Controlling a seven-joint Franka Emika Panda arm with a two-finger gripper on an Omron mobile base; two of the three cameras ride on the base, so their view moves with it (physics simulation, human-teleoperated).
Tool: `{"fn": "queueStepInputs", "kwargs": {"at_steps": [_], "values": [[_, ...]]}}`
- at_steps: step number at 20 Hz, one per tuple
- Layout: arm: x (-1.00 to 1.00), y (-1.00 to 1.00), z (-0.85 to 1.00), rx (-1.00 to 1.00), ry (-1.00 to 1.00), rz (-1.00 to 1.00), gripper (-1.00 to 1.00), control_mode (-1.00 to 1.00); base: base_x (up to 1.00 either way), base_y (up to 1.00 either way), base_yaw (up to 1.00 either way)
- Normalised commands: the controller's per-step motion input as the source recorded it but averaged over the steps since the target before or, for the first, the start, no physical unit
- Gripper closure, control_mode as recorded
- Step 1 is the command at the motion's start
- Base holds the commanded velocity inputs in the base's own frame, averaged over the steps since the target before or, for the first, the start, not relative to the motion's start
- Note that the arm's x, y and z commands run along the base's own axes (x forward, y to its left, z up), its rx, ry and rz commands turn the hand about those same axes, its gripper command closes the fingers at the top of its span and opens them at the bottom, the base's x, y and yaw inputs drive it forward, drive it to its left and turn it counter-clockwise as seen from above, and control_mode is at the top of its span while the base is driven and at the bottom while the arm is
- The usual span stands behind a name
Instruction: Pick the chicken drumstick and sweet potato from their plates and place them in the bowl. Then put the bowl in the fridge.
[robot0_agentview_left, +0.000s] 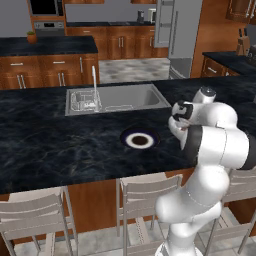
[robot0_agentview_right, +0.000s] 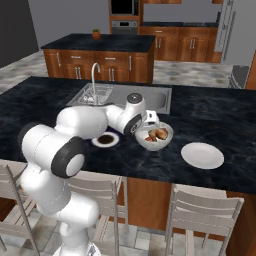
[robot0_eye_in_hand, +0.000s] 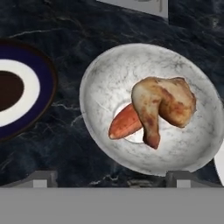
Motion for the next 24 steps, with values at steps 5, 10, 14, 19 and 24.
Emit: {"fn": "queueStepInputs", "kwargs": {"at_steps": [5, 10, 14, 19, 24], "values": [[-0.04, 0.27, 0.02, -0.03, 0.04, -0.02, -1.0, -1.0, 0.0, 0.0, 0.0], [0.01, 0.13, 0.0, -0.01, 0.02, 0.0, -1.0, -1.0, 0.0, 0.0, 0.0], [0.08, 0.03, -0.07, -0.05, 0.05, 0.0, -1.0, -1.0, 0.0, 0.0, 0.0], [0.17, 0.02, -0.12, -0.13, 0.04, 0.0, -1.0, -1.0, 0.0, 0.0, 0.0], [0.13, 0.05, -0.13, -0.1, 0.0, 0.0, -1.0, -1.0, 0.0, 0.0, 0.0]]}}
